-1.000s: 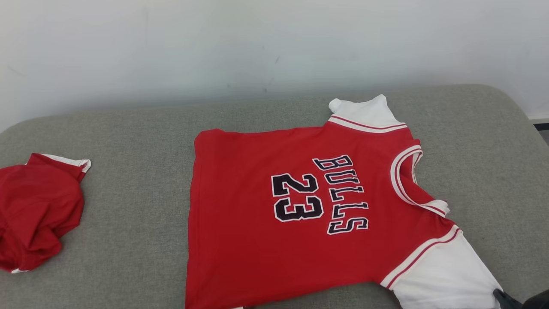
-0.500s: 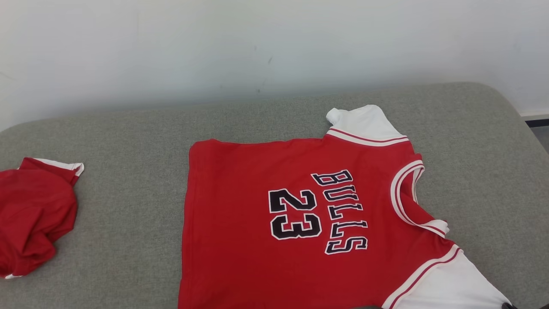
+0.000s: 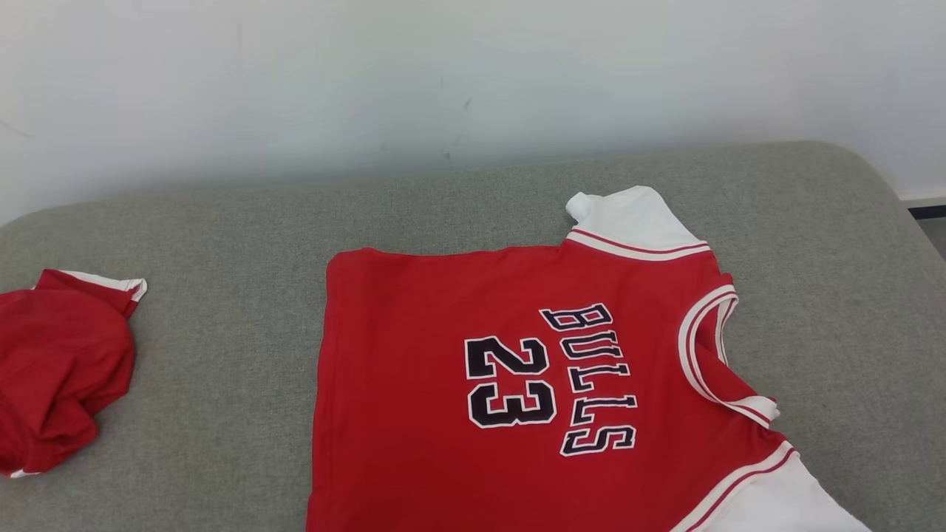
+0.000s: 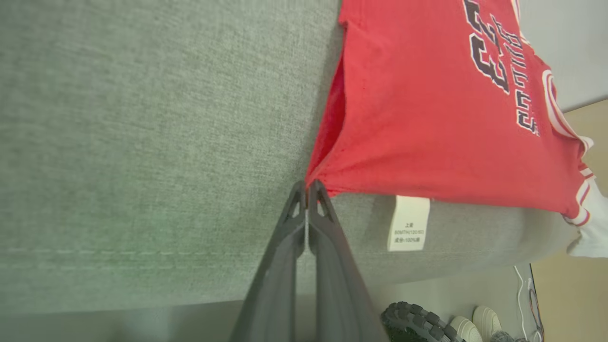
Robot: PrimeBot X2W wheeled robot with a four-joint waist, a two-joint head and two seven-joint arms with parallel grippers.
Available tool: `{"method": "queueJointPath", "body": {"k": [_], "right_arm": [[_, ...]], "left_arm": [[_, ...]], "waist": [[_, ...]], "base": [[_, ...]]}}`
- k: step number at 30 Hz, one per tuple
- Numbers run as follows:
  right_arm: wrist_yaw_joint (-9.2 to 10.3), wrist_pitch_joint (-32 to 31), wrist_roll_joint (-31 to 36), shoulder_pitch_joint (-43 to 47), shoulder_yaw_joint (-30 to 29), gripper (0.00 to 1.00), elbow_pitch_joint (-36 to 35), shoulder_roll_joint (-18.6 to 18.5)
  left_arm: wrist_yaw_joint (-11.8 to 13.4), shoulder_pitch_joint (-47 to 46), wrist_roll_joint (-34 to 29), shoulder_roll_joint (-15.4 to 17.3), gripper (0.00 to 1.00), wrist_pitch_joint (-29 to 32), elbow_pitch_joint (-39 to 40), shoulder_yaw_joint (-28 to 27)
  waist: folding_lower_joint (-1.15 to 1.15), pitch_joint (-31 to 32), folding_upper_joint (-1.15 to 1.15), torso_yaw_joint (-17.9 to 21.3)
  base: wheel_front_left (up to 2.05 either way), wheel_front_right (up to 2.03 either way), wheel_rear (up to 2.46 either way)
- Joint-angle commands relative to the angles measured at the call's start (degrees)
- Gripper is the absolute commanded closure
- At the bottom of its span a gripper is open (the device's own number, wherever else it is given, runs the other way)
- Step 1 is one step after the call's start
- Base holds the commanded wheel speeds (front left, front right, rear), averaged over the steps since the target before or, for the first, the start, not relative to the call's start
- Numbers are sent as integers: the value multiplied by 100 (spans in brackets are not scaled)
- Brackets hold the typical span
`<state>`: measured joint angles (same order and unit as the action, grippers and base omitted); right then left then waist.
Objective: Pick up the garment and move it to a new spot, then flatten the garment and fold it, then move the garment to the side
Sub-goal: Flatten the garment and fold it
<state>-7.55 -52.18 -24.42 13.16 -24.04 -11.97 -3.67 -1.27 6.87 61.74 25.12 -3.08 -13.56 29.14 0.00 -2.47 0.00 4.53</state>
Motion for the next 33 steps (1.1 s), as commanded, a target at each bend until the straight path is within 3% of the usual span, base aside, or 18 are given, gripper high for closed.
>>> {"method": "queueJointPath", "body": {"k": [1,8,19,28,33], "right_arm": [[14,144,-135,-131,-6,100,-63,13],[14,697,-807,-708,147,100,-40,60],[14,1404,-628,-1578,246,100,158,66],[14,1557,-633,-1600,182,100,208,36],[14,1393,-688,-1424,235,100,188,-1]], "left_arm": [[-70,-9,7,26,100,-114,-55,-78],[-430,-564,19,-113,100,-317,-199,-88],[-568,-1413,95,-317,100,-92,-85,55],[-484,-1281,467,-309,100,45,534,-107],[-151,-837,1085,-112,100,686,1218,-138]], "waist": [[0,-18,0,-5],[0,-114,0,-39],[0,-255,0,-80],[0,-237,0,-154],[0,-253,0,-157]], "base": [[0,0,0],[0,0,0],[0,0,0],[0,0,0],[0,0,0]]}}
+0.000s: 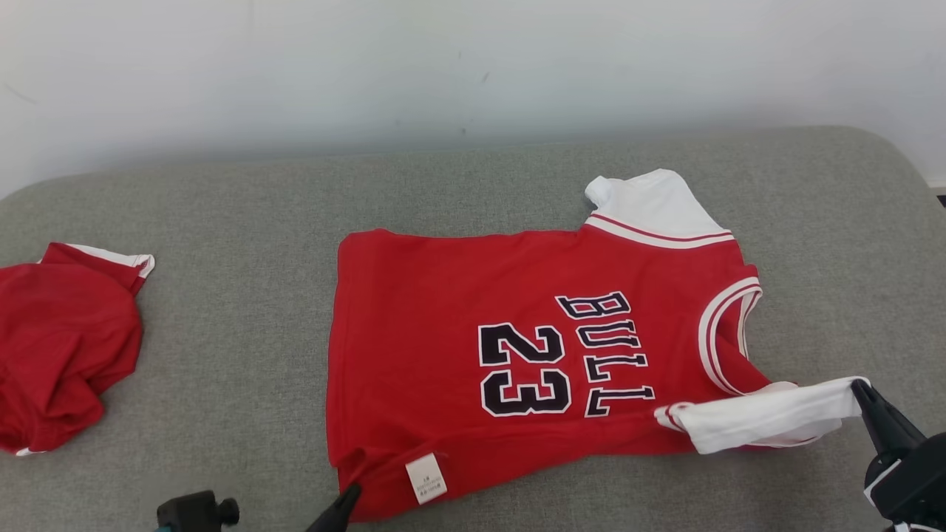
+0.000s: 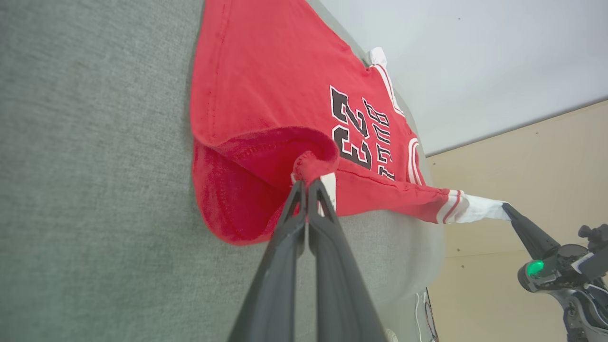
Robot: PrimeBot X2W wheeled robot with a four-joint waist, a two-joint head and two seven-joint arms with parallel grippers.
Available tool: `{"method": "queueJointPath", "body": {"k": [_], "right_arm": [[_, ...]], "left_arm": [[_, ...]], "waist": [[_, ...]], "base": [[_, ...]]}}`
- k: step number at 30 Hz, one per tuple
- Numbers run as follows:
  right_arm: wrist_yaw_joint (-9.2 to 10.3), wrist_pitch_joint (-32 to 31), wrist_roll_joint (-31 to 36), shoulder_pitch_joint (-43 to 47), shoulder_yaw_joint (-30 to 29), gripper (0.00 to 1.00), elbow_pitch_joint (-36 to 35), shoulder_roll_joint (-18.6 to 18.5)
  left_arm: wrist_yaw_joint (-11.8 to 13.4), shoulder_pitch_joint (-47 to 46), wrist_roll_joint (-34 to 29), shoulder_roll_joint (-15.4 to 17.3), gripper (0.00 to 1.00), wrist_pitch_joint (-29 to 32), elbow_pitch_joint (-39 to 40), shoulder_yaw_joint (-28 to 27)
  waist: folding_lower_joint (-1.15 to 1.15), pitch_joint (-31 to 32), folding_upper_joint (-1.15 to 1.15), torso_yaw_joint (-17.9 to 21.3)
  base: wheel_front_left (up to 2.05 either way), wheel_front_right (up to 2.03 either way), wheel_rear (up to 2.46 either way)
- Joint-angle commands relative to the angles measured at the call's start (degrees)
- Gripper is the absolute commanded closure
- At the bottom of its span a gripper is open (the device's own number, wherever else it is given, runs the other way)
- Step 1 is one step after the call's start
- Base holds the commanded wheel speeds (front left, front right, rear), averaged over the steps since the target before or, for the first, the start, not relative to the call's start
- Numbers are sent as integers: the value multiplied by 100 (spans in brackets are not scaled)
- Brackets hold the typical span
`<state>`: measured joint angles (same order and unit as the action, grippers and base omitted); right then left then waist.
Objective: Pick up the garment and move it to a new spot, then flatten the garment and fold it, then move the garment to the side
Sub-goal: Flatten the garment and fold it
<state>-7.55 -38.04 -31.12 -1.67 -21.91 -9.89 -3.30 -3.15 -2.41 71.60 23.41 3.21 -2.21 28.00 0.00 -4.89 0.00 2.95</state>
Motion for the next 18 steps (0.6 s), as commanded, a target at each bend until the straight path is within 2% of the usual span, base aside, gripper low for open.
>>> {"method": "queueJointPath", "body": {"k": [1,5,11,18], "right_arm": [[14,-36,-36,77,1,100,-51,-45],[14,-23,-73,176,-109,100,-143,-47],[14,203,-111,31,-200,100,-223,-37],[14,472,-63,-419,137,100,64,-48]], "left_arm": [[96,184,233,114,100,172,246,-54],[346,466,450,319,100,298,708,-206],[349,319,519,86,100,-33,971,-455],[574,-422,169,-272,100,-193,482,-346]], "waist": [[0,-22,0,2],[0,-79,0,-9],[0,-165,0,-13],[0,-393,0,81]], "base": [[0,0,0],[0,0,0],[0,0,0],[0,0,0]]}}
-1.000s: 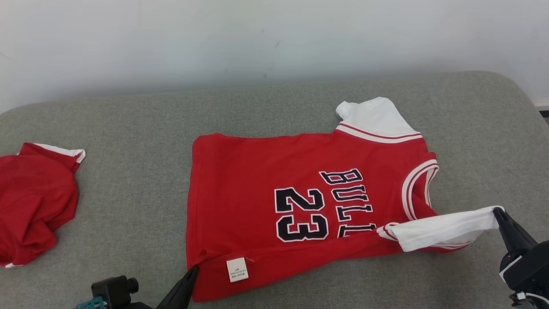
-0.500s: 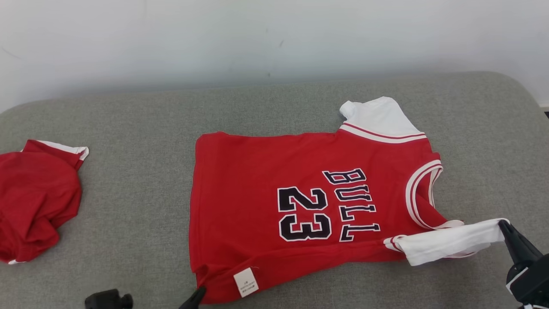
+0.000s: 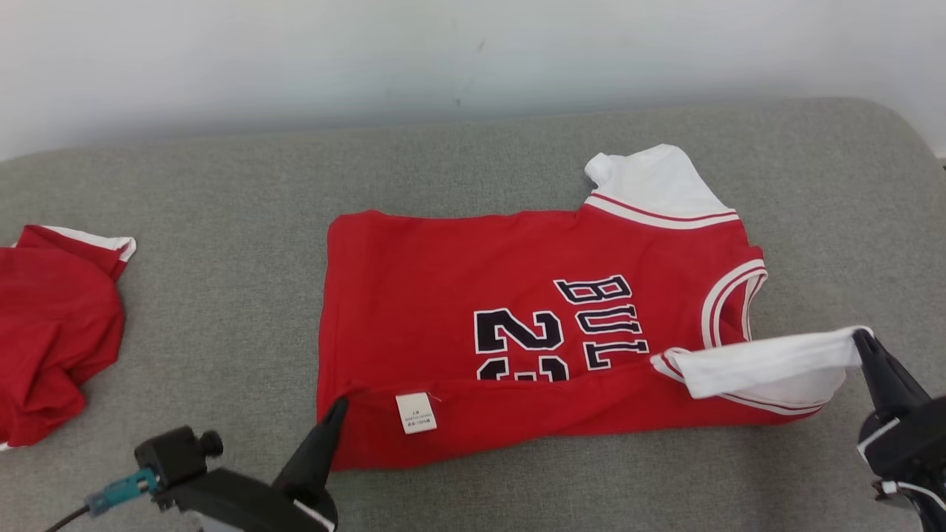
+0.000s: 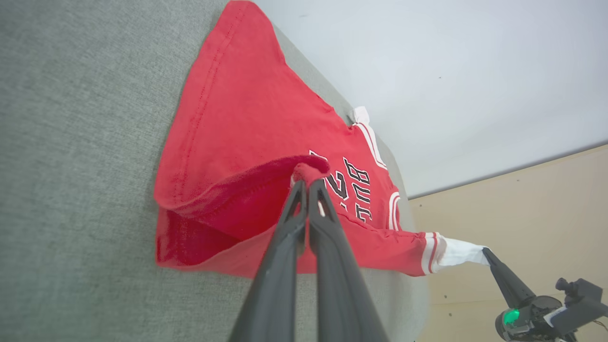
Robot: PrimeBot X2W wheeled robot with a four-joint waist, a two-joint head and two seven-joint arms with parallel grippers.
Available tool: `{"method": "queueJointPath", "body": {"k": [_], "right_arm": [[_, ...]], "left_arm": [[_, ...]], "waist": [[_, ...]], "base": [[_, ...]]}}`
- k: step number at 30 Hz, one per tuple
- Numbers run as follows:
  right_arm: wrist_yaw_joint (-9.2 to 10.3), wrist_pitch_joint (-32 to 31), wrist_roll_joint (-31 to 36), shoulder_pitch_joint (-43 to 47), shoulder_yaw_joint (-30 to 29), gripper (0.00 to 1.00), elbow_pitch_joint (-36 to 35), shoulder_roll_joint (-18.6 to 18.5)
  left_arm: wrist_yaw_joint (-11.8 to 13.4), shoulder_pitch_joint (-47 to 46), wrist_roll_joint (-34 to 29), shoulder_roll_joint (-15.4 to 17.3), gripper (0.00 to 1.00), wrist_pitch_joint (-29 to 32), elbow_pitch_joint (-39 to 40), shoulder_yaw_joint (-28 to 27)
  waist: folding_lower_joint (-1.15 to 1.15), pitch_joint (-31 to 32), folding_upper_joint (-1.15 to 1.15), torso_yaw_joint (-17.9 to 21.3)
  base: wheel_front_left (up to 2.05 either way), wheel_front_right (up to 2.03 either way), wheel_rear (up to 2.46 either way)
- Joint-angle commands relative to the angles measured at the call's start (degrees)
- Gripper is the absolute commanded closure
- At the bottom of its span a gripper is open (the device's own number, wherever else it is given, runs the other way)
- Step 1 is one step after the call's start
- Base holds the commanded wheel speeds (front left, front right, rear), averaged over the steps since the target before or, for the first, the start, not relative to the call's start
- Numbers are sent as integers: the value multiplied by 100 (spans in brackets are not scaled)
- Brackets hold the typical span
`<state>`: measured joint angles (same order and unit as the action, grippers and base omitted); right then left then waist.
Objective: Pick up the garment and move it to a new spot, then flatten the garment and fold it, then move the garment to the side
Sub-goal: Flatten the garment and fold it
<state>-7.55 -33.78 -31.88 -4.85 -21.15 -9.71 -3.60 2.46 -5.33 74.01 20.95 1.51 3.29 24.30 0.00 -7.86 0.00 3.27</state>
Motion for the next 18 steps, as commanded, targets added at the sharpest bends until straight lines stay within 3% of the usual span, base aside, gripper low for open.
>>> {"method": "queueJointPath", "body": {"k": [1,18], "right_arm": [[14,88,12,-181,113,100,113,-25],[14,889,185,-1202,892,100,1243,-542]], "left_arm": [[46,-255,-163,-62,100,-67,-182,34],[29,-1294,-810,-376,100,-636,-1538,63]], "waist": [[0,-146,0,66],[0,-695,0,-9]], "base": [[0,0,0],[0,0,0]]}}
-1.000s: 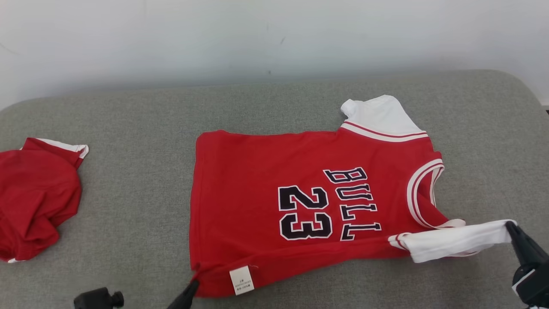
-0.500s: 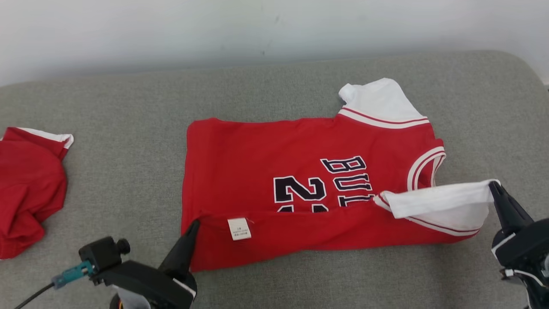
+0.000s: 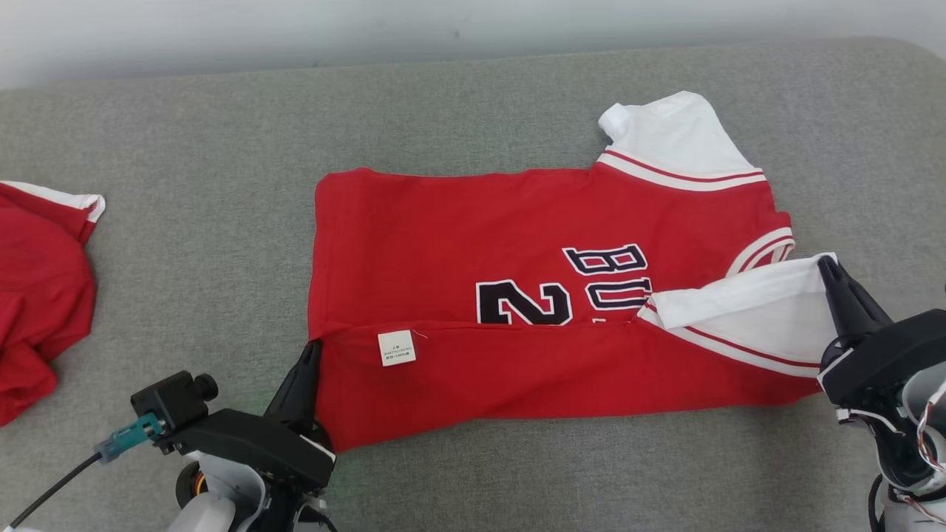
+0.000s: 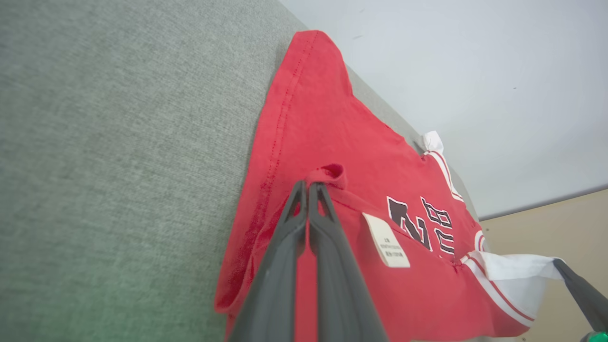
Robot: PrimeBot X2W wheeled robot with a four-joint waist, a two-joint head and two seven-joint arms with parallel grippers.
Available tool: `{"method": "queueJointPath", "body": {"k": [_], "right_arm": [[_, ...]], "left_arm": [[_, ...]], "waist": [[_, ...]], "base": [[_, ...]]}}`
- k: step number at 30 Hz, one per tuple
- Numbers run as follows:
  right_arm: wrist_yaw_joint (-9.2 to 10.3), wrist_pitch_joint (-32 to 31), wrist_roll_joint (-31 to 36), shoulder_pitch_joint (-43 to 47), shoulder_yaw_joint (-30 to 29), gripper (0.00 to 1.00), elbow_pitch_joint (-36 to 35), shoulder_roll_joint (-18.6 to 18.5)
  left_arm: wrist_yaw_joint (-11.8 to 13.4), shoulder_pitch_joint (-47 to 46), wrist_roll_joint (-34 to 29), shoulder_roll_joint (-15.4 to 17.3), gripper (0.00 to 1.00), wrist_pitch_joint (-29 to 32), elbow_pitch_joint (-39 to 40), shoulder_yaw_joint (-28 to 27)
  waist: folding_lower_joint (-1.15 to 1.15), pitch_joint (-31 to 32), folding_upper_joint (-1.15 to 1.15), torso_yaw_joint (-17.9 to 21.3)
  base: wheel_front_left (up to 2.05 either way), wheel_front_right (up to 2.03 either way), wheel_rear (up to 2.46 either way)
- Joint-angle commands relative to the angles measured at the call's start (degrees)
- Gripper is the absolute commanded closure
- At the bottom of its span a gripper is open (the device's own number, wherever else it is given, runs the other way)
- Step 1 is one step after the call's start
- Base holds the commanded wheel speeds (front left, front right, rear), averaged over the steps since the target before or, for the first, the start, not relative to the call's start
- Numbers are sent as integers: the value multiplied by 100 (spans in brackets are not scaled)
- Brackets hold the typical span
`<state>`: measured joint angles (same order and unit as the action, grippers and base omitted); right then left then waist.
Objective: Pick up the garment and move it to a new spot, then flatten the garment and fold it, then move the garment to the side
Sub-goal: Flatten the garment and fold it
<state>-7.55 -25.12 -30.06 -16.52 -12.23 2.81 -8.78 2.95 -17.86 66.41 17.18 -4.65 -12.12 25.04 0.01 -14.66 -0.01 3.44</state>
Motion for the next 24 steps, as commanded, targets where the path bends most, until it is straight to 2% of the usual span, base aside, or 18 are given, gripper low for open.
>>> {"method": "queueJointPath", "body": {"k": [1,3,4,5,6,13,19,24], "right_arm": [[14,74,-11,-62,38,100,62,-46],[14,192,-30,-128,146,100,183,-107],[14,277,-26,-163,168,100,251,-131],[14,369,-12,-198,195,82,325,-146],[14,422,5,-213,207,0,414,-138],[14,481,-2,-205,261,0,623,-105],[14,-202,130,435,-66,0,81,-109],[14,-701,597,876,-476,0,-284,126]], "left_arm": [[-45,-69,-72,-17,100,-44,-64,-3],[-21,-140,-142,-48,100,-127,-198,3],[-22,-168,-177,-61,93,-170,-260,13],[-7,-204,-243,-58,57,-239,-330,22],[7,-232,-285,-63,0,-279,-403,43],[73,-263,-879,-23,0,-818,-644,118],[330,283,-1812,250,0,-1030,-394,312],[578,541,-2484,465,0,-975,-255,743]], "waist": [[-1,-15,1,-39],[-1,-16,1,-64],[-1,-16,1,-76],[-1,-14,1,-86],[-1,-9,1,-94],[-1,142,1,-142],[-1,399,1,-167],[-1,525,1,-159]], "base": [[0,0,0],[0,0,0],[0,0,0],[0,0,0],[0,0,0],[0,0,0],[0,0,0],[0,0,0]]}}
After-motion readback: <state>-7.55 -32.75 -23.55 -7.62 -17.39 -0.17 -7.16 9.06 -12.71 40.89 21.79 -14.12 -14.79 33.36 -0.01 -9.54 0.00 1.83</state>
